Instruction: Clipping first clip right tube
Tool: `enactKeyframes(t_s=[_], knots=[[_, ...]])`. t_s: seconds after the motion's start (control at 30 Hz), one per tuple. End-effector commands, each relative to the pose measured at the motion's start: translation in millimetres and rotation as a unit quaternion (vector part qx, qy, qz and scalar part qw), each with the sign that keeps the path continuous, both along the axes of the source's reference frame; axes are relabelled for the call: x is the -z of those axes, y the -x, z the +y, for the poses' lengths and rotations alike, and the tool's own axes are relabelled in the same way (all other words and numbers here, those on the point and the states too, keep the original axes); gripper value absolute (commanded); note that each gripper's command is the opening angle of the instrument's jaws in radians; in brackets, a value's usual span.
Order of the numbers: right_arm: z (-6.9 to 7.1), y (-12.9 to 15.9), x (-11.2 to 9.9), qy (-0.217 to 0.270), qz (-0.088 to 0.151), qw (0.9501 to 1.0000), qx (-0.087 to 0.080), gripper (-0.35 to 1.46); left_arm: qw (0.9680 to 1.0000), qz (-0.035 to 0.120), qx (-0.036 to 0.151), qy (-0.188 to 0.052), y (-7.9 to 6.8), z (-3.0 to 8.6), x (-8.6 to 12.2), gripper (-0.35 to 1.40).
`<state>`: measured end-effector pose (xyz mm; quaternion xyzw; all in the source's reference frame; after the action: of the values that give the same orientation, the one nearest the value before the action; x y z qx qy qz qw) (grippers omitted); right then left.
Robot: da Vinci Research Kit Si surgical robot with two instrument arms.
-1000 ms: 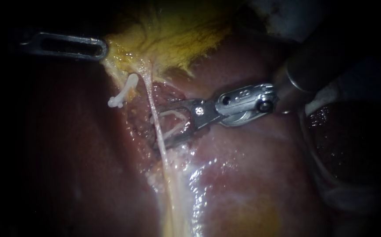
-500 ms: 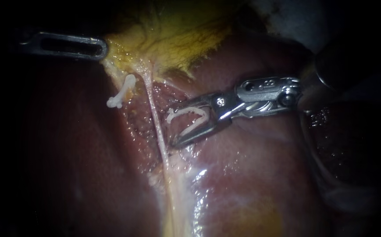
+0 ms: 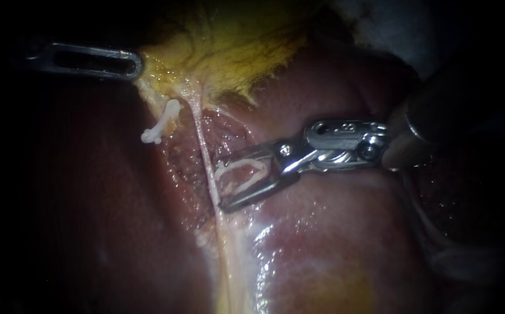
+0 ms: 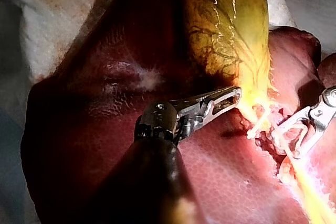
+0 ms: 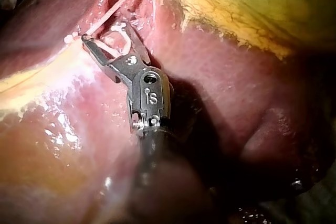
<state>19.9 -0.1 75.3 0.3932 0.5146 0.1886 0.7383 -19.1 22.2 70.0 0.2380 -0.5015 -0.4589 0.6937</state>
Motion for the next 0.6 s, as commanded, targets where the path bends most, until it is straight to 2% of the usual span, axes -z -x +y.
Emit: enactKeyframes(t_s=[0.03, 0.27, 0.47, 0.6], knots=[[-0.1, -0.1, 0.1, -0.009, 0.009, 0.9999, -0.001, 0.48, 1.0000, 0.000, 0.000, 0.000, 0.0, 0.0, 0.0, -0.35], [-1.0, -1.3, 1.0, -0.061, 0.050, 0.9969, 0.004, 0.48, 1.0000, 0.000, 0.000, 0.000, 0.0, 0.0, 0.0, -0.35], [-2.2, -1.9, 1.1, -0.109, 0.078, 0.9908, 0.019, 0.48, 1.0000, 0.000, 0.000, 0.000, 0.0, 0.0, 0.0, -0.35], [-3.6, -2.1, 0.6, -0.140, 0.098, 0.9849, 0.027, 0.48, 1.0000, 0.000, 0.000, 0.000, 0.0, 0.0, 0.0, -0.35]])
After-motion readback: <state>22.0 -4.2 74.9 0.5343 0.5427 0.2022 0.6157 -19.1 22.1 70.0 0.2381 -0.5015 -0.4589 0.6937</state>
